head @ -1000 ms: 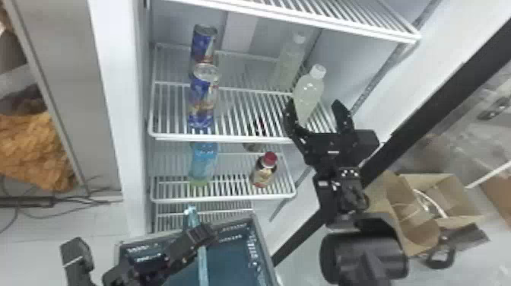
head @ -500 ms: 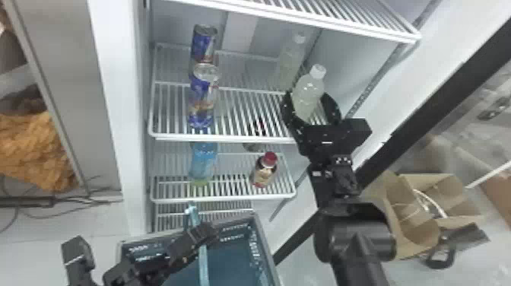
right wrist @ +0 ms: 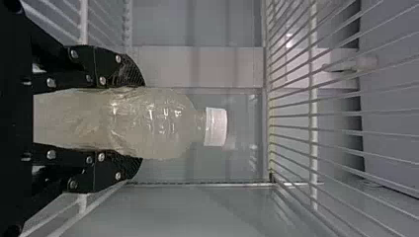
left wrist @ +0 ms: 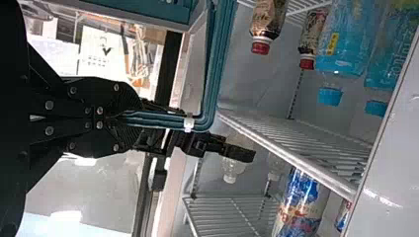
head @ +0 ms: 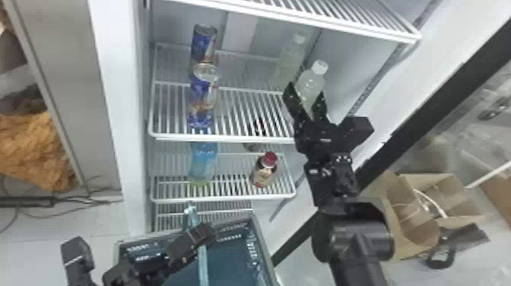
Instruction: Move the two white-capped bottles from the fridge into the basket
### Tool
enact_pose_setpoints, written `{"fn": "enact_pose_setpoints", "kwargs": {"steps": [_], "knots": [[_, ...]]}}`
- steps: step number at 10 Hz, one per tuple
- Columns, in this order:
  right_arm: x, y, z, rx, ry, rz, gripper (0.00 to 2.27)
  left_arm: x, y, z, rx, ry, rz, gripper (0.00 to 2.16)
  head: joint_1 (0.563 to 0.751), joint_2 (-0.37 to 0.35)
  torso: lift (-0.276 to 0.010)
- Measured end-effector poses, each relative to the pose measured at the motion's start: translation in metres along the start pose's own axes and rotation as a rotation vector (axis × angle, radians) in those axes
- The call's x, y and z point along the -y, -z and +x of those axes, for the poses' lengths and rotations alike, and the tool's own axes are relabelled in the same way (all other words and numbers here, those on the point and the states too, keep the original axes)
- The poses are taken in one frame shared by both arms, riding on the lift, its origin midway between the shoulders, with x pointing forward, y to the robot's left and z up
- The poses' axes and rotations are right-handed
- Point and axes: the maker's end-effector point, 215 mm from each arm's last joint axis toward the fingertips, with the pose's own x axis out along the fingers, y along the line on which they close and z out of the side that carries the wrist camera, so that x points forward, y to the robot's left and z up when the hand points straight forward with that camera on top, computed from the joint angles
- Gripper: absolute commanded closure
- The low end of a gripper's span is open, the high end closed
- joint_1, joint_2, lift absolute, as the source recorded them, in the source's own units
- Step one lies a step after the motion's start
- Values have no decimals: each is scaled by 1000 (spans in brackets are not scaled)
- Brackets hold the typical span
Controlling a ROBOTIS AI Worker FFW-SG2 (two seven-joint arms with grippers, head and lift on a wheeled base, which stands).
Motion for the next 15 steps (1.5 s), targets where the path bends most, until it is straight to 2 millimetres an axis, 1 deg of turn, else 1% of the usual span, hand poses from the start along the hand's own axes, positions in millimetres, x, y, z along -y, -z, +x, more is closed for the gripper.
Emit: {"fn": "enact_pose_setpoints", "kwargs": {"steps": [2,4,5,7,8,12,13,14,15], "knots": [[-9,-15,-11,3,-18,50,874,0,-1,-1,5,0,-1,1173,695,-350,0],[-22,-24,-22,-33,-75,102,874,-1,-1,-1,7,0,-3,1173,695,-350,0],[-27,-31,-33,-52,-89,105,872,-1,0,-1,7,1,-3,1173,695,-350,0],[-38,-48,-63,-101,-109,59,871,0,-3,-2,15,3,-2,1173,695,-350,0],[-42,-53,-77,-126,-115,54,868,0,-3,-2,16,3,-2,1173,695,-350,0],[-60,-68,-136,-239,-134,70,854,0,-4,-2,18,3,-1,1173,695,-350,0],[-66,-66,-149,-273,-140,77,852,0,-4,-2,18,3,-1,1173,695,-350,0],[-78,-62,-163,-318,-163,100,852,0,-3,-2,17,3,-1,1171,695,-350,0],[-101,-58,-181,-378,-212,129,852,0,-4,-2,16,4,-1,1171,695,-350,0]]}}
